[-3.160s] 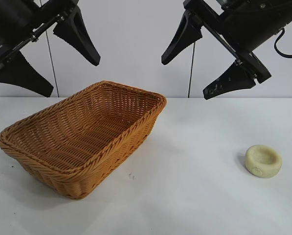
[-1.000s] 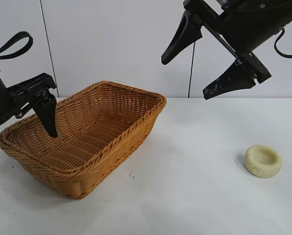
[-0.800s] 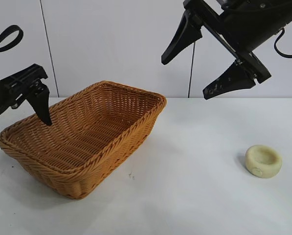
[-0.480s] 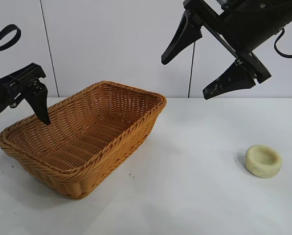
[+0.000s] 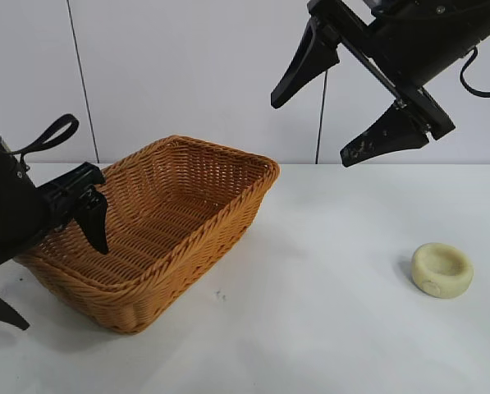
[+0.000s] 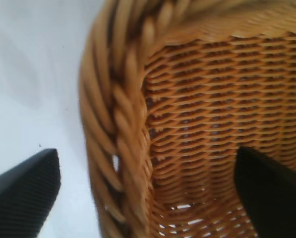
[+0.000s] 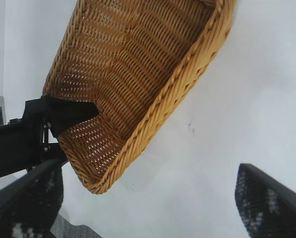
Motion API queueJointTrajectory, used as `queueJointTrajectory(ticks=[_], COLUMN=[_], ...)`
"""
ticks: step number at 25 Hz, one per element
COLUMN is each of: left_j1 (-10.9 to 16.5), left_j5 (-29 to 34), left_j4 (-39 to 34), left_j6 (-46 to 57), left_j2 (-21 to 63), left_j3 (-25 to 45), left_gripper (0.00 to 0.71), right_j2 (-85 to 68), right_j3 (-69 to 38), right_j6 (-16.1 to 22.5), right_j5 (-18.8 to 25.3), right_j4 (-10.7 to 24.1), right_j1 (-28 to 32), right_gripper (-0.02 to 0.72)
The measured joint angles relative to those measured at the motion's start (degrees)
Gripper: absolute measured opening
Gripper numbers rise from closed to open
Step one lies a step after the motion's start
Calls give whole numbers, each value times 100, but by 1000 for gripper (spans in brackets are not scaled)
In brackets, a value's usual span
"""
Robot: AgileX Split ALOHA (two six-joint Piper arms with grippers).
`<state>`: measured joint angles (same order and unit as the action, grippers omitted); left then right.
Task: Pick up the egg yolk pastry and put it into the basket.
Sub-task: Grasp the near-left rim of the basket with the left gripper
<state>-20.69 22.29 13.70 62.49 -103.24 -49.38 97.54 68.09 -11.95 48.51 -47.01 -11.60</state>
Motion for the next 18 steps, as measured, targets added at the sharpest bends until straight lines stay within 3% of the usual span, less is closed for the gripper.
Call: queueJointTrajectory(ticks=[3,5,8,14,18], left_j1=[0,0,0,5,10], left_j5=[-11,-23,-23,-9,2], left_j4=[12,18,18,66,80], left_j6=[-58,-62,-76,-27,-81], left_j2=[-21,-21,-21,-21,-21], left_j3=[0,0,0,0,-7], left_gripper=[672,626,486,125,92], right_j2=[0,0,0,0,0], right_j3=[0,0,0,0,0], right_j6=[0,0,0,0,0], right_j5=[0,0,0,0,0], right_j4=[-5,-5,-5,-5,-5], right_j1=[0,0,0,0,0], right_gripper=[675,675,675,675,675])
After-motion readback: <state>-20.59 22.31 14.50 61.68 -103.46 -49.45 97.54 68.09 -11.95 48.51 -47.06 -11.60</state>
